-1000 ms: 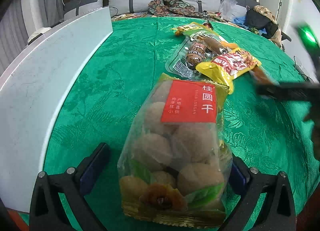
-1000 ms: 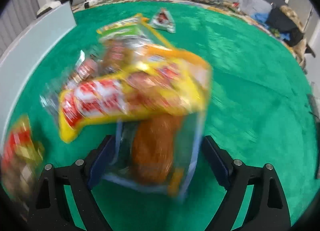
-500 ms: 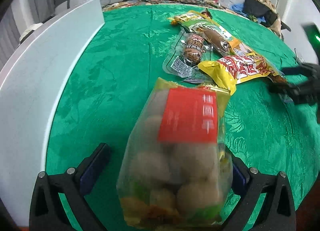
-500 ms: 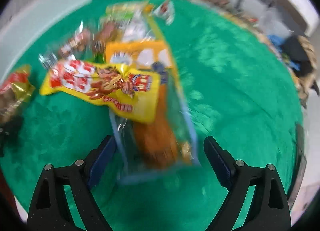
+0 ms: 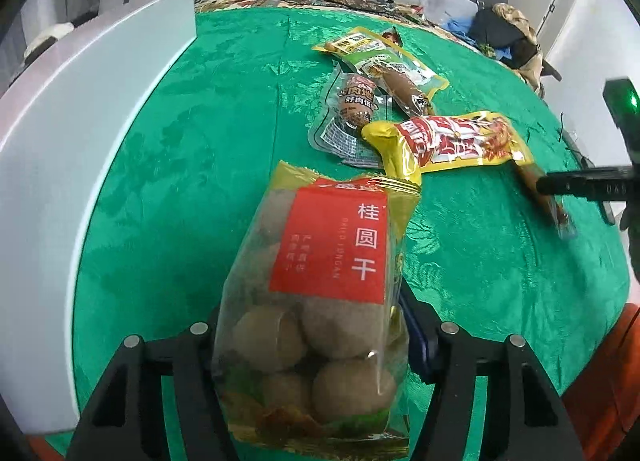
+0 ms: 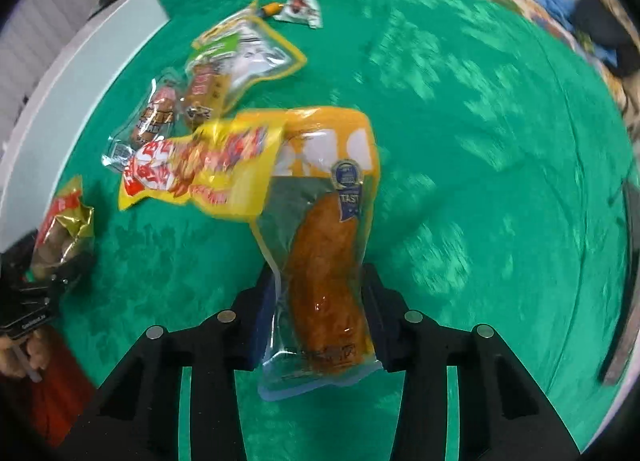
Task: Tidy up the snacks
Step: 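Grasp the vacuum-packed braised meat with the right tool while the left tool holds the longan bag, then carry the longan bag and braised meat into the white box and open both tools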
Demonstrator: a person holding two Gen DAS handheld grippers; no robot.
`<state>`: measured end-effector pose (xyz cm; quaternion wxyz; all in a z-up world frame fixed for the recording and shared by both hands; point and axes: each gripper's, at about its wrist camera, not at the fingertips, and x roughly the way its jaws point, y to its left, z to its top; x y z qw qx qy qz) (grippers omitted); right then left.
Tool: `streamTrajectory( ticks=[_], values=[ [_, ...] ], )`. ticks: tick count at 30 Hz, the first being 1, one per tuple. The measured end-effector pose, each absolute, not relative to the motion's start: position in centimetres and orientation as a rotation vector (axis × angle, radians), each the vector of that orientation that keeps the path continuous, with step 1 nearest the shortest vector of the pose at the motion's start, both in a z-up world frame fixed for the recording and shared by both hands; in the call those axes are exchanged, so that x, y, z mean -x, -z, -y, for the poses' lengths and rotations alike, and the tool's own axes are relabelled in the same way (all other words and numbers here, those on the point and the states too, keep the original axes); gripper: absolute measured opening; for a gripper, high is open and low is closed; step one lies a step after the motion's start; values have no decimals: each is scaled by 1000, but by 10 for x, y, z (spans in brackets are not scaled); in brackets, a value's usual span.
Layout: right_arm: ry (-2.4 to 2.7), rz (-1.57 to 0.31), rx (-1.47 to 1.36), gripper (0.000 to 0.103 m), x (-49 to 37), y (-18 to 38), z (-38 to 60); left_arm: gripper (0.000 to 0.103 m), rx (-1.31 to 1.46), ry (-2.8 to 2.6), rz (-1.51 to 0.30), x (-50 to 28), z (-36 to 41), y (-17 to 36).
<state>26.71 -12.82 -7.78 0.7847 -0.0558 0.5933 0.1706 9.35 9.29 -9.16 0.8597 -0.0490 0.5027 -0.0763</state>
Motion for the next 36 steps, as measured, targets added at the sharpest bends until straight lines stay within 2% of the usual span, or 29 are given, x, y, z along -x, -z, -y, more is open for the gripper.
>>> streamTrajectory(
  ticks=[6,8,9,10,16,19,22,24,31,36],
  values=[
    [-391,-1295,56,44,-248,78,141,64,113,164,-1056,-85,-94,90],
    [-387,-1283,78,57,-241,77,138,64,128,159,-1057,-84,-95,92],
    [-374,-1279,109,69,-242,79,136,64,129,157,-1056,-84,-95,92],
    [-358,-1281,145,73,-241,82,133,64,128,156,-1056,-85,-95,92],
    [-316,-1201,477,86,-243,97,97,64,131,157,-1056,-85,-96,92],
    [-336,-1260,360,82,-258,101,104,64,138,161,-1058,-85,-98,92],
    [-344,-1312,216,72,-264,98,123,64,174,167,-1057,-84,-103,91],
    [-354,-1333,96,68,-264,95,139,64,209,172,-1054,-83,-107,89],
    [-385,-1313,-448,68,-249,80,224,64,293,202,-1031,-83,-108,79],
    [-419,-1263,-697,68,-231,76,246,64,358,235,-1008,-82,-107,61]
  ],
)
